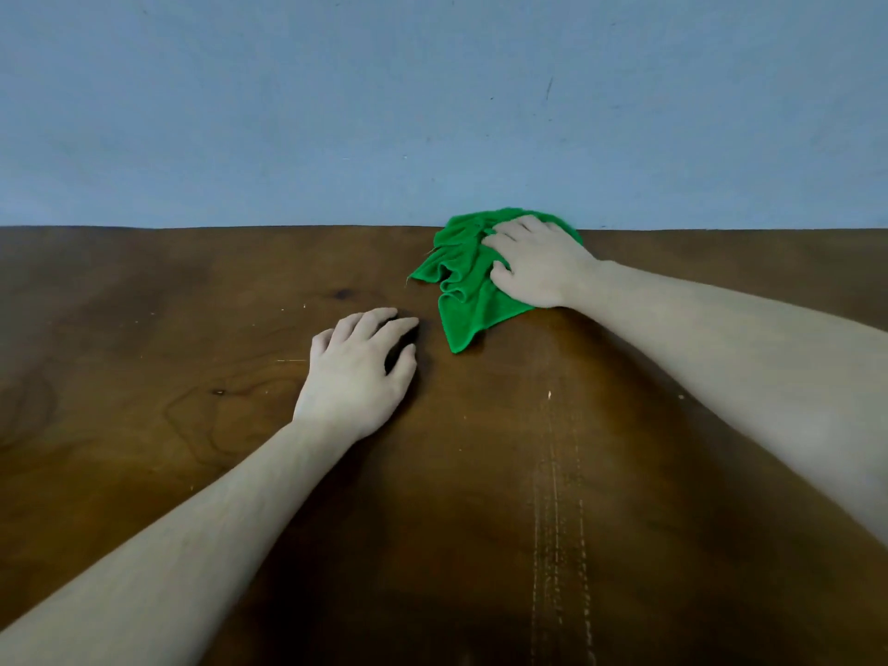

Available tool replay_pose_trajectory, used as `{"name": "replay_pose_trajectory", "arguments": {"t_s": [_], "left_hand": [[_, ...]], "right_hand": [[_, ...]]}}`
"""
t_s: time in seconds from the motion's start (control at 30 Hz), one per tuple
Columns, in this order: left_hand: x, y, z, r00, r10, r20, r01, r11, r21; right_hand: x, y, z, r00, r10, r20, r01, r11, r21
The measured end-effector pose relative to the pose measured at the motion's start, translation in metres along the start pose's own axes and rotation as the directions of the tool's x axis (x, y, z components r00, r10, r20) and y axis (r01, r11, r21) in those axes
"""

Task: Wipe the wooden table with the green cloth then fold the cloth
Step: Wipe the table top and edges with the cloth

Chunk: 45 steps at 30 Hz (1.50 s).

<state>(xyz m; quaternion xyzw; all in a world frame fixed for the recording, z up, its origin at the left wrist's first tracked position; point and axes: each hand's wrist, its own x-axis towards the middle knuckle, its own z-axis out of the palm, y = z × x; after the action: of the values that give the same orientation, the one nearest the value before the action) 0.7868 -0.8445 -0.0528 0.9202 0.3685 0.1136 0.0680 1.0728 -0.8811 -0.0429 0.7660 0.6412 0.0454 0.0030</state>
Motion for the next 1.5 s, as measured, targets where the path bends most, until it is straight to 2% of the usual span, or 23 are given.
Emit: {"name": "replay_pose_trajectory", "arguments": {"t_s": [0.07,0.2,0.3,0.43,0.6,0.77,1.0,1.23,1.3,1.4,1.43,1.5], "left_hand": [[0.0,0.001,-0.001,1.0,0.004,0.0,-0.004,1.0,-0.002],[-0.002,0.003,-0.003,1.0,-0.002,0.001,0.002,1.0,-0.027],[-0.005,0.005,-0.008,0.999,0.009,-0.051,-0.012,0.997,-0.073],[-0.023,0.011,-0.015,0.996,0.021,-0.087,-0.029,0.995,-0.092],[-0.084,0.023,-0.02,0.998,0.068,0.005,-0.067,0.994,-0.083],[-0.164,0.027,-0.028,0.991,0.129,0.024,-0.127,0.99,-0.061],[-0.257,0.031,-0.037,0.979,0.196,0.061,-0.191,0.979,-0.071],[-0.309,0.029,-0.047,0.976,0.217,-0.009,-0.216,0.966,-0.14],[-0.316,0.027,-0.051,0.977,0.212,-0.01,-0.212,0.968,-0.137],[-0.322,0.025,-0.054,0.978,0.209,0.002,-0.206,0.967,-0.146],[-0.323,0.025,-0.055,0.978,0.209,0.008,-0.206,0.968,-0.144],[-0.322,0.025,-0.056,0.978,0.209,0.01,-0.206,0.969,-0.137]], "right_hand": [[-0.012,0.011,0.004,0.998,-0.027,0.054,0.021,0.992,0.123],[-0.03,0.018,-0.002,0.984,0.033,0.175,-0.049,0.995,0.087],[-0.045,0.008,-0.009,0.962,0.092,0.257,-0.114,0.991,0.073],[-0.085,-0.023,-0.012,0.97,0.047,0.241,-0.062,0.996,0.058],[-0.164,-0.074,-0.016,0.981,-0.025,0.194,0.011,0.997,0.071],[-0.256,-0.136,-0.028,0.982,-0.068,0.174,0.052,0.994,0.098],[-0.366,-0.206,-0.042,0.975,-0.073,0.212,0.052,0.993,0.106],[-0.439,-0.236,-0.064,0.938,-0.117,0.326,0.068,0.985,0.159],[-0.441,-0.24,-0.071,0.959,-0.059,0.276,-0.003,0.976,0.218],[-0.423,-0.252,-0.066,0.983,0.169,0.064,-0.18,0.955,0.236],[-0.416,-0.256,-0.061,0.967,0.252,0.04,-0.255,0.943,0.216],[-0.409,-0.266,-0.048,0.94,0.328,0.089,-0.339,0.926,0.165]]}}
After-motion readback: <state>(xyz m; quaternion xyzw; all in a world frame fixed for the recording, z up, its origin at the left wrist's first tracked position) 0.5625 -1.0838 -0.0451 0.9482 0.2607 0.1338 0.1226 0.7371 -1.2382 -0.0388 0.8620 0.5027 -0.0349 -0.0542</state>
